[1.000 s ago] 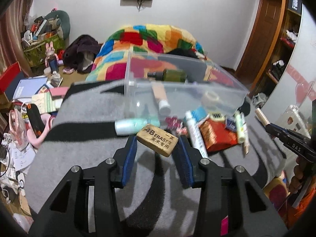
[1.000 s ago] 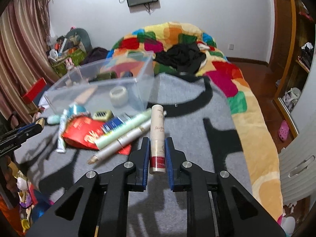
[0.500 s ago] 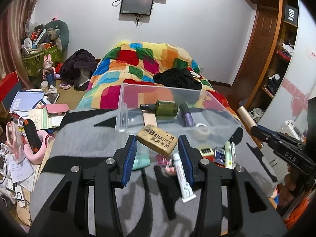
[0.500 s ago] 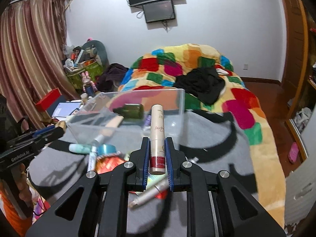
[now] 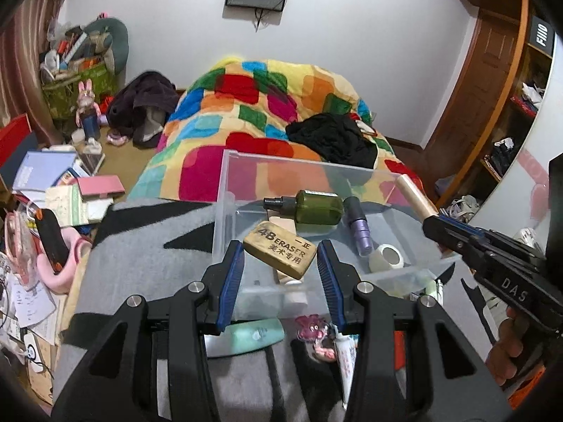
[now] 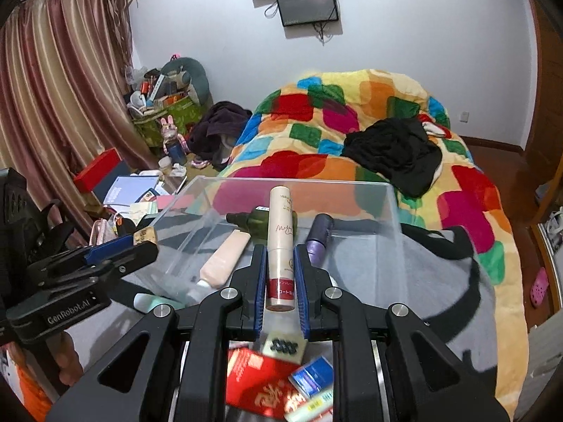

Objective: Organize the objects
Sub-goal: 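Carry the eraser with the left gripper while the right carries the lipstick tube into the box, then reach the right gripper to the white pen while the left approaches the mint-green bottle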

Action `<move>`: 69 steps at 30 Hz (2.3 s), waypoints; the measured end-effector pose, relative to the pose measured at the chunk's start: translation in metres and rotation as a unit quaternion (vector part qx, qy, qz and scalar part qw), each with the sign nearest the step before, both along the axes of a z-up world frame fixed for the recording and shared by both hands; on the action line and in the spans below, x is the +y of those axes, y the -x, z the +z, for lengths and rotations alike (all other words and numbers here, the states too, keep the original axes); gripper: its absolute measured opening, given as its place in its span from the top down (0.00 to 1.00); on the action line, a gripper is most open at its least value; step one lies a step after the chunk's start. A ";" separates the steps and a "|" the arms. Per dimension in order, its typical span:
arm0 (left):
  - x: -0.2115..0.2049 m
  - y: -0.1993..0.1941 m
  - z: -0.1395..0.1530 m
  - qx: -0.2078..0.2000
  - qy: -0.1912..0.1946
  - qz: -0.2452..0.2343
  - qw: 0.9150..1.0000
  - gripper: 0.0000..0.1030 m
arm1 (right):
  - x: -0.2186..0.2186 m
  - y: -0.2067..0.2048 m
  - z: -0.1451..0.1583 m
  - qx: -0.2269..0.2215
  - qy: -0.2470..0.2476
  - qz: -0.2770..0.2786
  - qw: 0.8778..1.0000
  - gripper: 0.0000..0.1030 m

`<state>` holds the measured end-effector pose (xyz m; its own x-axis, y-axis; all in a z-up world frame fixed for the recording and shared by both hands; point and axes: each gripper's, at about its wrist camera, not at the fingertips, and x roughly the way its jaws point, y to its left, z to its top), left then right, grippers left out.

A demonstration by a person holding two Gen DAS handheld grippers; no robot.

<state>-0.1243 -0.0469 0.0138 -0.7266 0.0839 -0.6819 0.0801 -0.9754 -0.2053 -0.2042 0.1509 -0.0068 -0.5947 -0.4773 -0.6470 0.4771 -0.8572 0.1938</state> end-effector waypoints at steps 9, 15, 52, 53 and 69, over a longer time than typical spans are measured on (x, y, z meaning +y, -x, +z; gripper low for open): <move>0.003 0.021 -0.011 -0.026 0.003 -0.008 1.000 0.59 | -0.027 0.034 -0.028 -0.067 -0.016 0.025 0.997 0.87; 0.008 0.024 -0.011 -0.031 0.014 -0.017 0.999 0.60 | -0.039 0.040 -0.041 -0.087 -0.032 0.040 0.995 0.87; -0.013 -0.018 -0.050 -0.081 0.024 -0.082 0.993 0.37 | 0.086 -0.029 -0.030 -0.034 -0.038 -0.072 0.996 0.50; -0.011 -0.020 -0.050 -0.082 0.022 -0.087 0.993 0.37 | 0.089 -0.028 -0.037 -0.050 -0.031 -0.072 0.996 0.50; 0.016 -0.060 -0.037 -0.064 0.066 -0.124 0.988 0.49 | 0.096 -0.046 -0.073 -0.097 -0.039 -0.072 0.992 0.49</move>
<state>-0.0642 -0.0306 -0.0228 -0.6017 0.1527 -0.7840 -0.1473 -0.9859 -0.0790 -0.1583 0.2472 -0.0798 -0.5131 -0.3397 -0.7882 0.3085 -0.9300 0.2000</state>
